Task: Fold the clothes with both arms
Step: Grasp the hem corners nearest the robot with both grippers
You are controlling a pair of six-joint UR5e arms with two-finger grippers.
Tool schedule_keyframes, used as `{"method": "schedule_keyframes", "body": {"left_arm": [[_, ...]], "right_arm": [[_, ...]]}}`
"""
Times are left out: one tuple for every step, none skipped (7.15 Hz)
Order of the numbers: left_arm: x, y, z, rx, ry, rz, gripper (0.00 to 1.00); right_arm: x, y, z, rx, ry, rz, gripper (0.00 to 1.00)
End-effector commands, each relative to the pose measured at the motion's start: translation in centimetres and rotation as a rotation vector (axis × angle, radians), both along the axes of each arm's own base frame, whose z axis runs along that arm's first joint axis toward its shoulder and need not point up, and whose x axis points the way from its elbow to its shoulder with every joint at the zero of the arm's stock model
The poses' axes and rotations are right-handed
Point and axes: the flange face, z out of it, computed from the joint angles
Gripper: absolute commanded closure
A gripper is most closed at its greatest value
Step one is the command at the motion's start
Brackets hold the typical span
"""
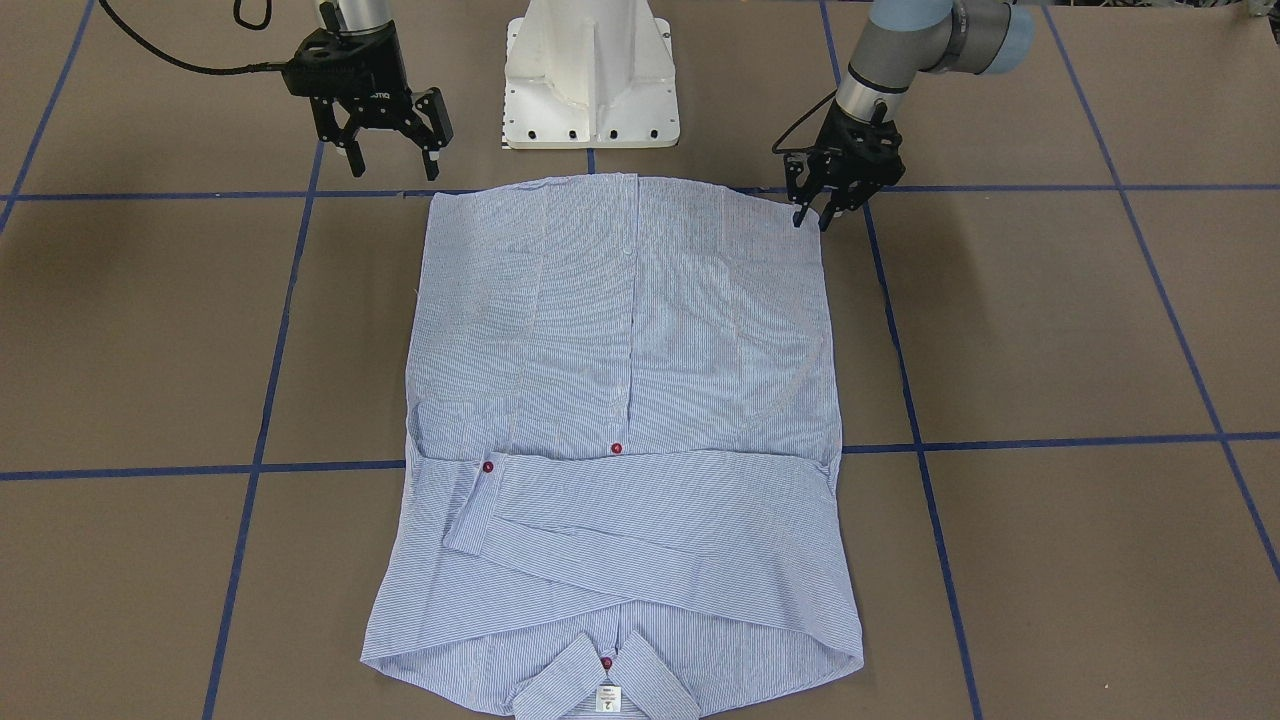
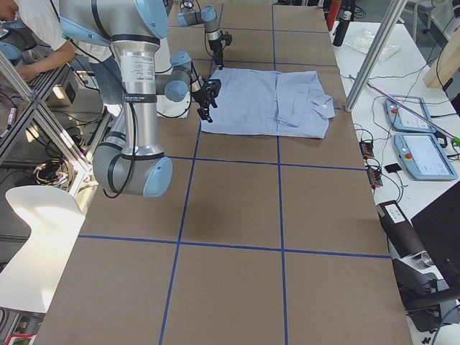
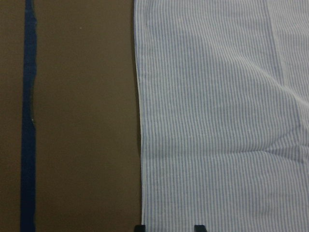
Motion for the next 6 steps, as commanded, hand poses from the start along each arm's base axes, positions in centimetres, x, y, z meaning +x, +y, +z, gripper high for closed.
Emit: {"method": "schedule_keyframes", "body": {"left_arm": [[0.21,0.32,0.14,-0.002,-0.01,0.006,0.56],[0.22,0.39,0.07,-0.001,-0.008,0.008,0.56],[0.23,0.41,0.09,-0.003,-0.009,0.009,0.56],[0.2,0.41,0.01,-0.002,-0.008,0.009,0.56],[0.21,0.41,0.1,-0.005,-0.018,0.009,0.56],[0.19,0.41,0.07,-0.005,-0.02,0.009,0.55]], "right_arm": [[0.02,0.06,0.2,0.003,0.005,0.001,0.0],[0.0,0.09,0.17,0.004,0.004,0.002,0.0],[-0.03,0.16,0.17,0.004,0.004,0.001,0.0],[-0.03,0.16,0.17,0.004,0.004,0.001,0.0],[-0.03,0.16,0.17,0.004,0.004,0.001,0.0],[-0.03,0.16,0.17,0.004,0.004,0.001,0.0]]}}
